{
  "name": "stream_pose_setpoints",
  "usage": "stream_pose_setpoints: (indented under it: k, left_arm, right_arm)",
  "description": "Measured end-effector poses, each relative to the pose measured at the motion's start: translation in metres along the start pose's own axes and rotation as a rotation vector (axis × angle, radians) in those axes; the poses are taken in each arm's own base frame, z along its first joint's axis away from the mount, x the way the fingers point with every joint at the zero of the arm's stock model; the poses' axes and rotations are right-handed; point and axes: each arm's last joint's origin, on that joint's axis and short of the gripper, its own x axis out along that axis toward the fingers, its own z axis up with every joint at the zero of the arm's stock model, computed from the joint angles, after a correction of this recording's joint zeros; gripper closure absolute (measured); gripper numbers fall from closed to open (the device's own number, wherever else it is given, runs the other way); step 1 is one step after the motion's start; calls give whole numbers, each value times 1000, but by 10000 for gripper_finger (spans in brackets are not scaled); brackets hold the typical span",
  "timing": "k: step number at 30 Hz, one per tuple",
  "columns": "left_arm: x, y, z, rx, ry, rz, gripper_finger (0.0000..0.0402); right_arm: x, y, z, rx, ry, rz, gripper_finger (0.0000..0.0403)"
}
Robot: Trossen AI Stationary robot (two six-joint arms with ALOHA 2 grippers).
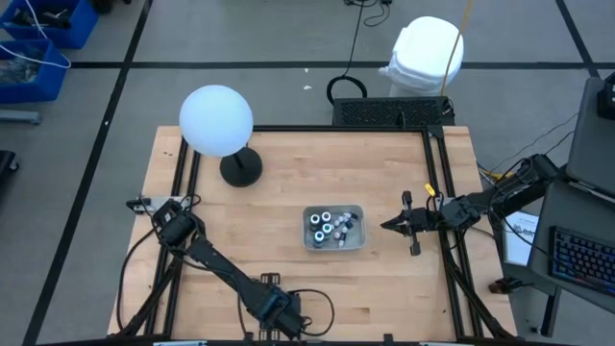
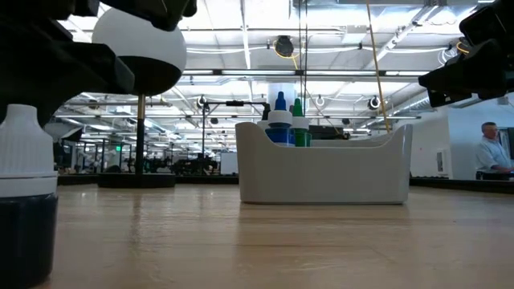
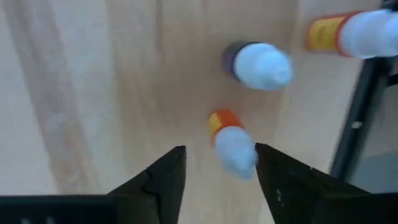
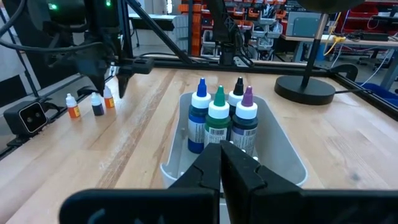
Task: Pick & Place food coloring
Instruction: Put the small orange food coloring bottle into the gray bin
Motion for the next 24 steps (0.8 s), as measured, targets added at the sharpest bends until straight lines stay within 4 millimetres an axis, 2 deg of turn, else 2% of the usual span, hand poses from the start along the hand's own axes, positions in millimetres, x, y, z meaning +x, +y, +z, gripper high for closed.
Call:
stream_pose_setpoints:
  k: [6,24]
  left_arm:
    - [-1,0,6,-16,3,-74,230]
    - [-1,0,8,-14,-31,-60,231]
  right_arm:
    - [0,0,0,-4,0,0,403]
    - [0,0,0,-16,0,0,403]
